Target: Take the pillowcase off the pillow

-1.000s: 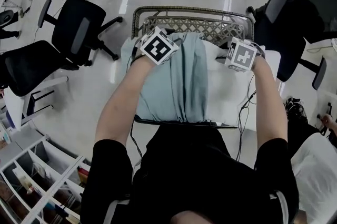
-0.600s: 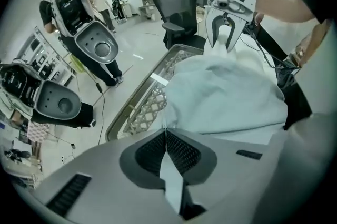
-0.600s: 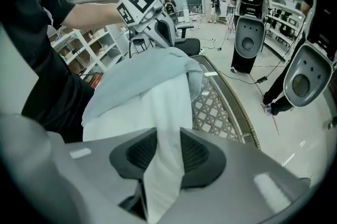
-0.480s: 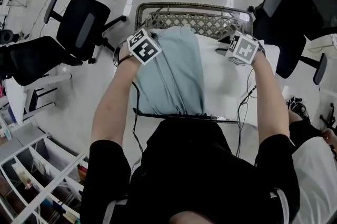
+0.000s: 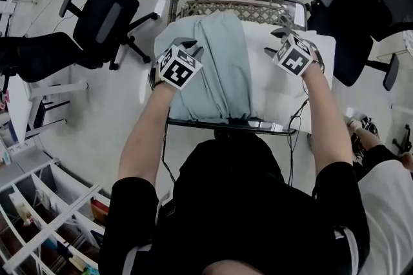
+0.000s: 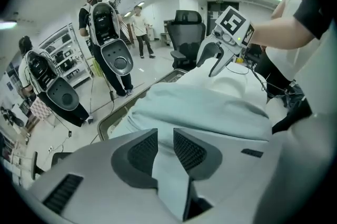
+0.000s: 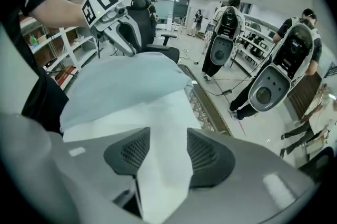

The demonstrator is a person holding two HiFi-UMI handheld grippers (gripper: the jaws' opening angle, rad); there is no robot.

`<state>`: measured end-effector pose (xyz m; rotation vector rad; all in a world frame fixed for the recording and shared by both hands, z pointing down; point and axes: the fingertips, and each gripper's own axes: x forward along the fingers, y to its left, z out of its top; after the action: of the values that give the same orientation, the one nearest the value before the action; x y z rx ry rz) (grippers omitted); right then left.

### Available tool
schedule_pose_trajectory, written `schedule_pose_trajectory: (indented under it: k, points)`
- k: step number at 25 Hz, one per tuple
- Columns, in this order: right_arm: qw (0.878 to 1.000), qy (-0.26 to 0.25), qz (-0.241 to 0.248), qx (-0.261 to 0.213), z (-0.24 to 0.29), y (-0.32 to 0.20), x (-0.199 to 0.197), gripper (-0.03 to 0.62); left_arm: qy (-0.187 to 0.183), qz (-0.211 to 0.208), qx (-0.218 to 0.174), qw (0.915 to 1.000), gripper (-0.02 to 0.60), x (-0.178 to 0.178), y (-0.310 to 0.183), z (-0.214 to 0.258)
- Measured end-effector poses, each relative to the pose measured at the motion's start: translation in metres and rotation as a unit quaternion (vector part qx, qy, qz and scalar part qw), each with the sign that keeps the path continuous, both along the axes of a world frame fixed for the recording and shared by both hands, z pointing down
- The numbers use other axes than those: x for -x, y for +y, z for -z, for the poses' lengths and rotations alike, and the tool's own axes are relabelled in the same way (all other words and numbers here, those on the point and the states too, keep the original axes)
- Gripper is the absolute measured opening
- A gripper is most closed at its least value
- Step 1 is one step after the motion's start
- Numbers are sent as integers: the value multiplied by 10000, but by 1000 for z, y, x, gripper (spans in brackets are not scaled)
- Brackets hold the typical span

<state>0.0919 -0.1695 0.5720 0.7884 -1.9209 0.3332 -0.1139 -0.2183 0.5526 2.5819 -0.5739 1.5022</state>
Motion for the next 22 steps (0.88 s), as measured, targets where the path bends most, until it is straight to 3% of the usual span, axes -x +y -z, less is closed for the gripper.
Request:
schedule_pose_trajectory:
  k: [8,12,17,19,22]
  points:
    - [9994,-220,-249,-61,-14,128,55,229,769,257,115,9966,136,8,122,-14]
    - [9995,27,-325,13,-40,185,72,261,1069,479,265,9928,156,10,179,-27]
    - [9965,554,-607,-156,-58,214,65,314,1365,1003,583,9838,201,7,231,-49]
    - [9946,764,-652,-250,-66,221,57,324,1390,1219,447,9817,215,0,238,-55]
    - [9924,927,-582,-562,-79,221,54,325,1153,1580,-125,9806,241,-7,234,-66]
